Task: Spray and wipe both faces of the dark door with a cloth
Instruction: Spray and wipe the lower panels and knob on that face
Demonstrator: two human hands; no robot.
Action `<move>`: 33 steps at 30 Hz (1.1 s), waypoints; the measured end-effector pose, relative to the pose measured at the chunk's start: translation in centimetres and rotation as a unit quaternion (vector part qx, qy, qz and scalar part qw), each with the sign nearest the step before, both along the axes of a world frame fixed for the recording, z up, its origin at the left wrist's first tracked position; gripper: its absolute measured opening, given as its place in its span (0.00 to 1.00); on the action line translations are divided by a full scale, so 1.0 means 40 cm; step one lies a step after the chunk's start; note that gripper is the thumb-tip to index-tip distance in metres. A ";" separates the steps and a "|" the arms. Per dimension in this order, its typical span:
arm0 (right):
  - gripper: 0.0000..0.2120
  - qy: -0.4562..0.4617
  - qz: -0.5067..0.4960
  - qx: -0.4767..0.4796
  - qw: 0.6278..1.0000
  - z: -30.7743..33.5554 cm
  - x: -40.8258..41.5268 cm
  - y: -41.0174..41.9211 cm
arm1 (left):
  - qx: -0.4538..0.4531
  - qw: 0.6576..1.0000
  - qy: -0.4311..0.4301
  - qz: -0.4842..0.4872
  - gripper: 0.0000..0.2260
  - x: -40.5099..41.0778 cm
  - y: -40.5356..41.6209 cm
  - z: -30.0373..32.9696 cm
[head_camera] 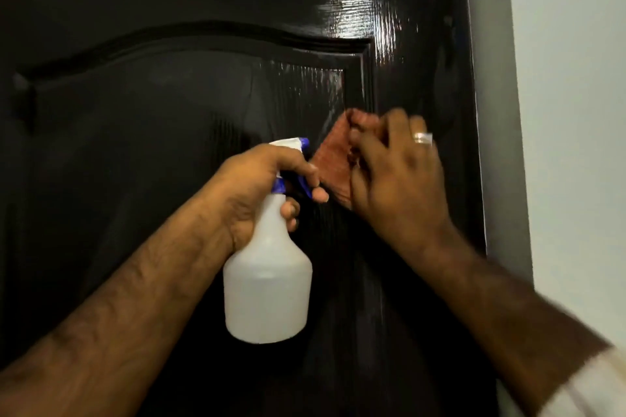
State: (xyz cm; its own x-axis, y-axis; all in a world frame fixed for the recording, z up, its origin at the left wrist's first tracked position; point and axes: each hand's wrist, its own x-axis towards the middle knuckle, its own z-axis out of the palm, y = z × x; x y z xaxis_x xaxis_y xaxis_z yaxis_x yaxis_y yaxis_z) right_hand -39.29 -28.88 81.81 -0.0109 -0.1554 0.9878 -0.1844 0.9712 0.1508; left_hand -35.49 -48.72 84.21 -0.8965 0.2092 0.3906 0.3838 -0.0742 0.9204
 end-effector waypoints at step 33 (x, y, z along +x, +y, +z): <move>0.20 -0.153 0.060 0.138 0.977 -0.593 0.066 0.138 | -0.014 0.997 -0.060 -0.037 0.05 -0.017 0.017 -0.452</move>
